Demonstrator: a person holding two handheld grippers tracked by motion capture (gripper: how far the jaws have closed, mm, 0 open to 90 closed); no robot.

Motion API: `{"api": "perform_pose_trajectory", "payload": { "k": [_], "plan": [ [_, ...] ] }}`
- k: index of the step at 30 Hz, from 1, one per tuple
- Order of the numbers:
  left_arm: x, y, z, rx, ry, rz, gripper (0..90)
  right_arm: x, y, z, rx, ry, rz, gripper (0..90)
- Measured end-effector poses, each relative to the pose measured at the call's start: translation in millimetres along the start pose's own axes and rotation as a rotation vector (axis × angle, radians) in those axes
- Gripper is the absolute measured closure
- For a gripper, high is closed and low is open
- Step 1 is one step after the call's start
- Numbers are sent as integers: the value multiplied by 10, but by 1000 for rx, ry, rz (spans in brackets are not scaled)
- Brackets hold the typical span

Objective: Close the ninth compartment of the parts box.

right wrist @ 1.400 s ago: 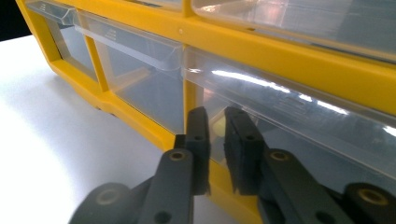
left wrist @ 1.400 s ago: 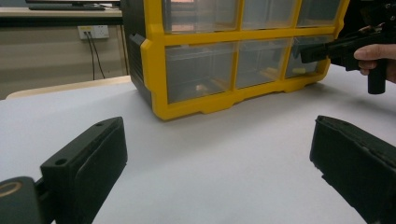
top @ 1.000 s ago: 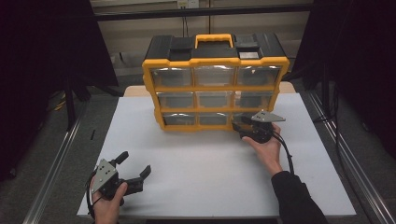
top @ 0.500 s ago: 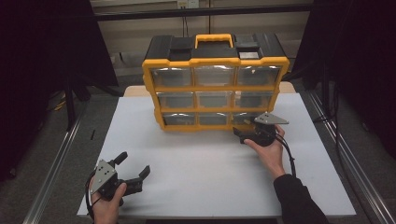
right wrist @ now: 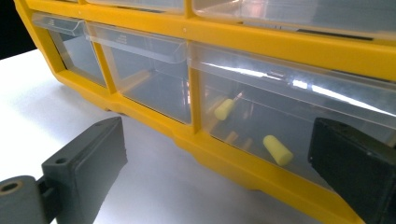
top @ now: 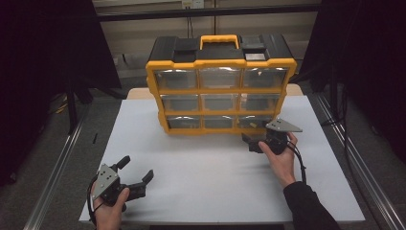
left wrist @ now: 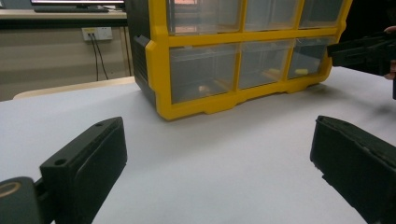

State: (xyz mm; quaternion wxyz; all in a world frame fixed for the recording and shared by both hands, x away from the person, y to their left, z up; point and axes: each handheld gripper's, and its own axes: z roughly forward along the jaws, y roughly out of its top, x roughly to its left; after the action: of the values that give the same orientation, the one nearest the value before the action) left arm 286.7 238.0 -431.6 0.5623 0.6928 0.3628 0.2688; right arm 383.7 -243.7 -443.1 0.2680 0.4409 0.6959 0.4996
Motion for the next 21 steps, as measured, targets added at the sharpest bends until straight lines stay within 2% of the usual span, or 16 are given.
{"api": "perform_pose_trajectory", "payload": {
  "k": [9, 21],
  "plan": [
    [-1, -1, -5, 2, 2, 1, 39, 6, -24, -177, -17, -13, 3, 34],
    [1, -3, -9, 4, 5, 3, 39, 73, -51, -373, -31, -38, -28, 34]
  ]
}}
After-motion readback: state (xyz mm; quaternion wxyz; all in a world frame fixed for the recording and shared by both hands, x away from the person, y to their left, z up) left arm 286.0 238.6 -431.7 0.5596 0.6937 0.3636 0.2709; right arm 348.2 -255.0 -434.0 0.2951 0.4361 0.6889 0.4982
